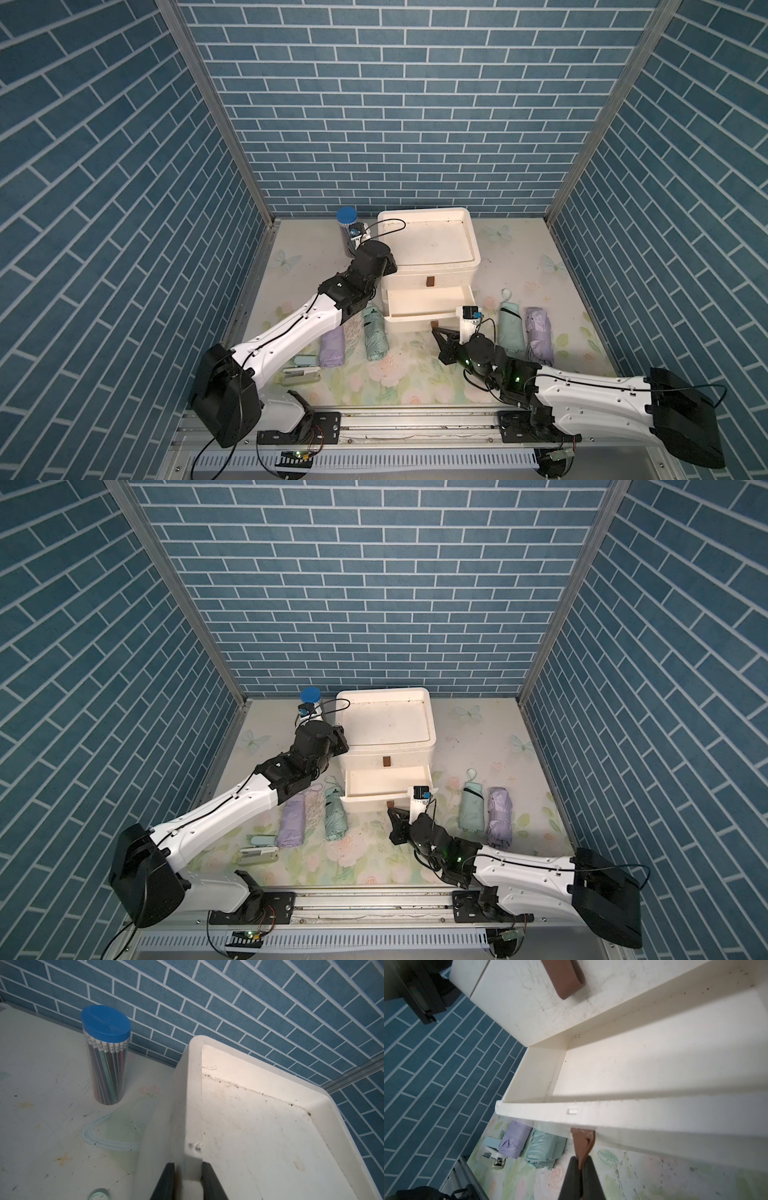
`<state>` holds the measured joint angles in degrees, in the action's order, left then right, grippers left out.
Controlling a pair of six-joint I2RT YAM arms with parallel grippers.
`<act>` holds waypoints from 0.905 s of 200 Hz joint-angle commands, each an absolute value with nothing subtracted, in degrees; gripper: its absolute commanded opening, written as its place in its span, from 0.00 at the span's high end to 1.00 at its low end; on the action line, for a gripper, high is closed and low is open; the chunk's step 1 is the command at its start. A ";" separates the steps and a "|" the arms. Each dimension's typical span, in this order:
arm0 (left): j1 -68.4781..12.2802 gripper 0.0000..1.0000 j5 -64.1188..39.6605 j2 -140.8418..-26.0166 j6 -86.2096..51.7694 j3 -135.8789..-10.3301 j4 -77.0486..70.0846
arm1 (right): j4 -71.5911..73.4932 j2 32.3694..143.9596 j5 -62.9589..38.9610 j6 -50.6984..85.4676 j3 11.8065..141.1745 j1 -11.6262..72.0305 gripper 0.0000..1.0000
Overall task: Place the umbrella in the drawer by color
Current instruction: Open the drawer in the storage box.
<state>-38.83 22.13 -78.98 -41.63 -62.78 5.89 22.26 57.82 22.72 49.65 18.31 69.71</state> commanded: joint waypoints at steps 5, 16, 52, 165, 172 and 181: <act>-38.72 1.00 19.52 -83.80 -45.51 -60.60 13.99 | 15.27 56.56 28.88 47.72 20.80 73.89 1.00; -38.69 1.00 19.64 -83.88 -45.52 -60.55 13.99 | 14.00 56.60 30.42 48.08 21.30 75.45 1.00; -38.70 1.00 19.69 -83.87 -45.83 -60.03 13.63 | 10.41 56.91 34.36 49.31 23.14 78.86 1.00; -38.67 1.00 19.16 -85.08 -45.79 -59.63 12.30 | 5.16 58.01 40.07 52.58 24.30 84.91 1.00; -38.69 1.00 19.16 -85.12 -45.75 -59.58 12.18 | 4.91 58.05 40.54 52.46 24.41 85.27 1.00; -38.69 1.00 19.25 -85.08 -45.66 -59.44 12.19 | 4.34 57.92 41.15 52.47 24.81 85.54 1.00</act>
<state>-38.98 22.90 -79.68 -41.76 -62.87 5.50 7.68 57.91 39.42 51.22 22.92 83.85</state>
